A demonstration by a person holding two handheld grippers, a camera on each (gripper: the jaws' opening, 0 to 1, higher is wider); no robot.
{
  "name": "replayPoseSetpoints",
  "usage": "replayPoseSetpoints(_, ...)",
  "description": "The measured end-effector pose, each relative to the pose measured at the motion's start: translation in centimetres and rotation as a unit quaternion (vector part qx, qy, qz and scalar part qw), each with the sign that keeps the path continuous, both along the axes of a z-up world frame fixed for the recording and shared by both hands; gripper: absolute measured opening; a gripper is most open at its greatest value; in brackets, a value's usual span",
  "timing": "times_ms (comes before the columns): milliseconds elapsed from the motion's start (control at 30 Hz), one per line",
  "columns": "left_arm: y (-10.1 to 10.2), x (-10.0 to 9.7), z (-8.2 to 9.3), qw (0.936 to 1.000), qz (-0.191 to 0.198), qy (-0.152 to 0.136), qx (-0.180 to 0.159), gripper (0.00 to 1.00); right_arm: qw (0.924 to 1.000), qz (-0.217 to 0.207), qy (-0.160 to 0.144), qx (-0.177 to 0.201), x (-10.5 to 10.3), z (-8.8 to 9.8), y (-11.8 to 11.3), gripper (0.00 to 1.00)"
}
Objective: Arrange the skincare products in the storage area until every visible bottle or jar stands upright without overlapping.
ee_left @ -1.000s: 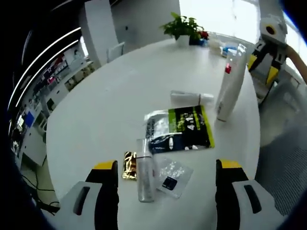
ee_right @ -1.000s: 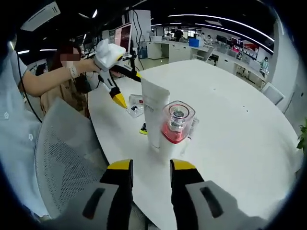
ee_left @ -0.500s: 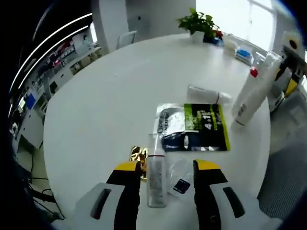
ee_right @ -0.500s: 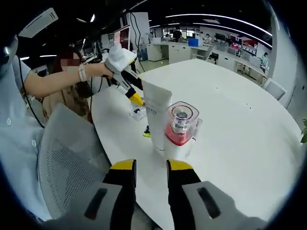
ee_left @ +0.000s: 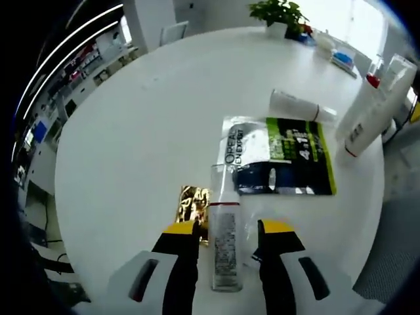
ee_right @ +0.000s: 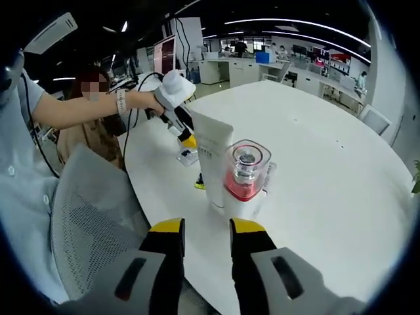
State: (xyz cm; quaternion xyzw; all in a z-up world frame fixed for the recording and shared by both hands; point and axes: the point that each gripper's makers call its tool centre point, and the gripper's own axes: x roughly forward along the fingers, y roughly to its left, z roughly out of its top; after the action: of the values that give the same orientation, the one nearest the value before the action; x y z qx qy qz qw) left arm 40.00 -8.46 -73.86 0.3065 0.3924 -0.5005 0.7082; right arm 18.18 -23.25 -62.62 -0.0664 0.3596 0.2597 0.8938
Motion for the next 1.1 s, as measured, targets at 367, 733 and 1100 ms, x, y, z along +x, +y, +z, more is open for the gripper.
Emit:
replayPoseSetpoints(367,0.0,0.1,-0.7,0.9999,-0.009,-0.01,0.009,0.2,0.9996,-0.025,-0.007,0.009,0.2,0.1,-0.8,0.27)
replayPoseSetpoints(733,-0.2,-0.1,-0.6,0.9981,-0.053,-0.028,0.011,0.18,0.9992,-0.035,-0.005,0.017,0.1,0.0,-1.0,0.26)
replayPoseSetpoints(1100,-0.5,-0.2,-0.3,0.9958,-0.079,-0.047,0.008,0.16,0.9989,-0.041,-0.009,0.021,-0.3,0.1,-1.1,0.25)
